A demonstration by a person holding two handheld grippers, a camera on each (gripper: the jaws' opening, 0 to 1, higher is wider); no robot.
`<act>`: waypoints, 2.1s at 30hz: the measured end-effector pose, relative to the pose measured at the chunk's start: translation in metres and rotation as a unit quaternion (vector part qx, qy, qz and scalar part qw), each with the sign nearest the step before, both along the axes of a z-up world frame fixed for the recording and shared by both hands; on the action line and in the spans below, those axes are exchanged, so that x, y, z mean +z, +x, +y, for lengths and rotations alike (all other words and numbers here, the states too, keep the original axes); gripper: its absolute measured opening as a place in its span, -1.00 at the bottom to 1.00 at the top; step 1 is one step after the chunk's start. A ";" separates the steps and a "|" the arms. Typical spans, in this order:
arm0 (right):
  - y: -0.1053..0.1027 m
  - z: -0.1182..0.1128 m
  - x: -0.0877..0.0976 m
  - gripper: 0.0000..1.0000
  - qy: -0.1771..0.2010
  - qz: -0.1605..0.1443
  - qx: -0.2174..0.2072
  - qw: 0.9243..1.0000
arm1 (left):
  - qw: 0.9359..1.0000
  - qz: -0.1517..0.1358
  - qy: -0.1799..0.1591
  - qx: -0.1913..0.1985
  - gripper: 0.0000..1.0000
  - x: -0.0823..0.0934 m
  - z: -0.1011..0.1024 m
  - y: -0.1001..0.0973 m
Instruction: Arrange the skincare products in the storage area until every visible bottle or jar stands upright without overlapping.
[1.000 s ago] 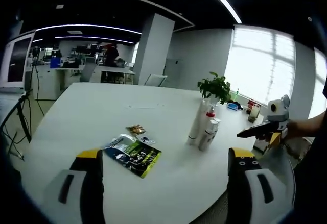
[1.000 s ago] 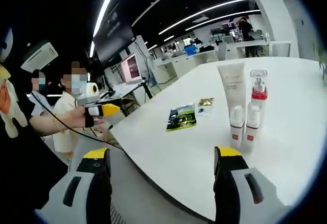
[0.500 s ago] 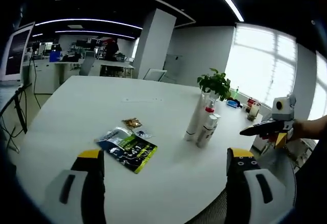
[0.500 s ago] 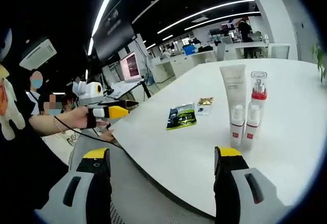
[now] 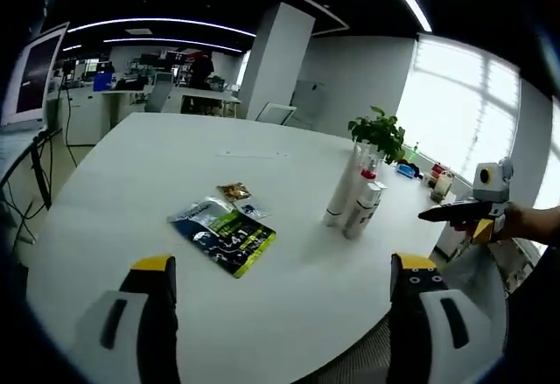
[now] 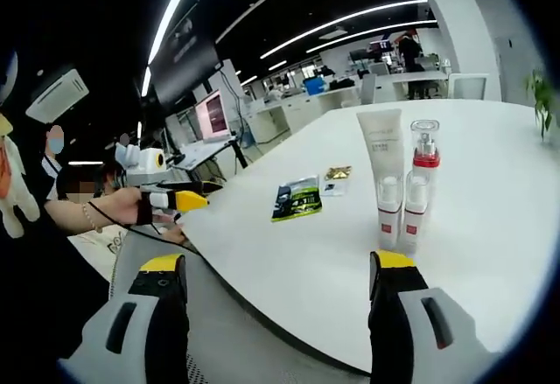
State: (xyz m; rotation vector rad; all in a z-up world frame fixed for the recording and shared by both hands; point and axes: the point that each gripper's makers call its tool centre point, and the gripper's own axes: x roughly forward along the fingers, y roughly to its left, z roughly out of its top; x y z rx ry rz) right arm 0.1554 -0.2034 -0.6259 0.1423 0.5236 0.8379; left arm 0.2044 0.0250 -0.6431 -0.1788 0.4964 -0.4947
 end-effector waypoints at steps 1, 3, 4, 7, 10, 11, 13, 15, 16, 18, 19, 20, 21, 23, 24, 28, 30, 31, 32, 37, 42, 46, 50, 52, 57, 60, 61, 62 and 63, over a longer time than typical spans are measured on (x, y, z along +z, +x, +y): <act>0.001 -0.002 0.000 0.71 0.001 0.000 -0.004 1.000 | 1.000 0.005 0.000 0.002 0.90 -0.003 0.000 0.001; 0.001 -0.003 0.001 0.72 0.003 0.001 -0.009 1.000 | 1.000 0.009 0.000 0.001 0.91 -0.005 -0.001 0.001; 0.002 -0.005 0.000 0.73 0.003 0.002 -0.011 1.000 | 1.000 0.013 -0.001 0.002 0.91 -0.006 -0.003 0.001; 0.004 -0.007 0.000 0.74 0.003 0.003 -0.017 1.000 | 1.000 0.027 0.000 0.007 0.96 -0.013 -0.004 0.004; 0.005 -0.006 -0.002 0.77 0.005 0.005 -0.021 1.000 | 0.999 0.039 0.009 0.010 0.98 -0.022 -0.006 0.007; 0.005 -0.005 -0.004 0.78 0.001 0.004 -0.020 1.000 | 0.999 0.040 0.008 0.010 0.98 -0.021 -0.008 0.008; 0.006 -0.004 -0.004 0.80 -0.002 0.002 -0.025 1.000 | 0.998 0.053 0.003 0.015 0.98 -0.024 -0.011 0.010; 0.006 -0.003 -0.005 0.81 -0.005 -0.001 -0.030 1.000 | 0.998 0.063 0.004 0.014 0.98 -0.029 -0.015 0.014; 0.006 -0.004 -0.006 0.82 -0.009 -0.004 -0.034 0.999 | 0.998 0.066 0.006 0.015 0.98 -0.031 -0.016 0.016; 0.008 -0.007 -0.009 0.84 -0.018 -0.007 -0.041 0.999 | 0.997 0.078 0.008 0.019 0.98 -0.038 -0.016 0.021; 0.009 -0.009 -0.010 0.85 -0.022 -0.008 -0.046 0.999 | 0.997 0.079 0.007 0.022 0.98 -0.038 -0.017 0.024; 0.009 -0.009 -0.010 0.85 -0.025 -0.009 -0.049 0.998 | 0.996 0.082 0.007 0.027 0.98 -0.040 -0.018 0.027; 0.009 -0.010 -0.009 0.86 -0.026 -0.010 -0.052 0.998 | 0.996 0.089 0.010 0.029 0.98 -0.041 -0.019 0.030; 0.011 -0.012 -0.009 0.87 -0.027 -0.012 -0.062 0.998 | 0.995 0.098 0.016 0.030 0.98 -0.045 -0.022 0.036; 0.012 -0.013 -0.010 0.88 -0.027 -0.011 -0.064 0.998 | 0.994 0.103 0.018 0.031 0.98 -0.047 -0.023 0.038; 0.014 -0.019 -0.013 0.86 -0.025 -0.008 -0.078 0.997 | 0.993 0.109 0.019 0.030 0.98 -0.049 -0.028 0.050; 0.016 -0.021 -0.012 0.84 -0.030 -0.017 -0.085 0.996 | 0.993 0.115 0.022 0.029 0.98 -0.050 -0.031 0.054; 0.016 -0.022 -0.012 0.86 -0.032 -0.017 -0.086 0.996 | 0.992 0.120 0.025 0.026 0.98 -0.052 -0.034 0.057; 0.017 -0.022 -0.013 0.86 -0.035 -0.016 -0.087 0.995 | 0.991 0.128 0.029 0.024 0.98 -0.054 -0.035 0.059; 0.019 -0.023 -0.018 0.85 -0.042 -0.008 -0.088 0.995 | 0.985 0.153 0.044 0.063 0.98 -0.072 -0.023 0.089; 0.017 -0.023 -0.020 0.84 -0.048 0.000 -0.089 0.995 | 0.980 0.159 0.049 0.106 0.98 -0.077 -0.016 0.109; 0.018 -0.024 -0.022 0.84 -0.052 0.005 -0.092 0.994 | 0.977 0.154 0.060 0.134 0.98 -0.079 -0.012 0.125; 0.019 -0.026 -0.024 0.84 -0.052 0.011 -0.098 0.994 | 0.970 0.165 0.077 0.158 0.98 -0.093 -0.011 0.142; 0.019 -0.027 -0.024 0.84 -0.053 0.013 -0.102 0.993 | 0.968 0.167 0.091 0.167 0.98 -0.093 -0.010 0.143; 0.020 -0.029 -0.025 0.83 -0.052 0.016 -0.107 0.993 | 0.961 0.179 0.118 0.176 0.98 -0.105 -0.003 0.153; 0.020 -0.029 -0.026 0.83 -0.052 0.020 -0.109 0.992 | 0.958 0.169 0.158 0.170 0.98 -0.110 0.000 0.159; 0.020 -0.029 -0.026 0.83 -0.052 0.020 -0.109 0.992 | 0.957 0.171 0.157 0.174 0.98 -0.110 -0.001 0.158; 0.020 -0.029 -0.026 0.83 -0.052 0.021 -0.110 0.992 | 0.956 0.173 0.157 0.179 0.98 -0.110 0.000 0.158; 0.020 -0.029 -0.027 0.83 -0.052 0.022 -0.110 0.992 | 0.954 0.177 0.156 0.183 0.98 -0.113 0.000 0.164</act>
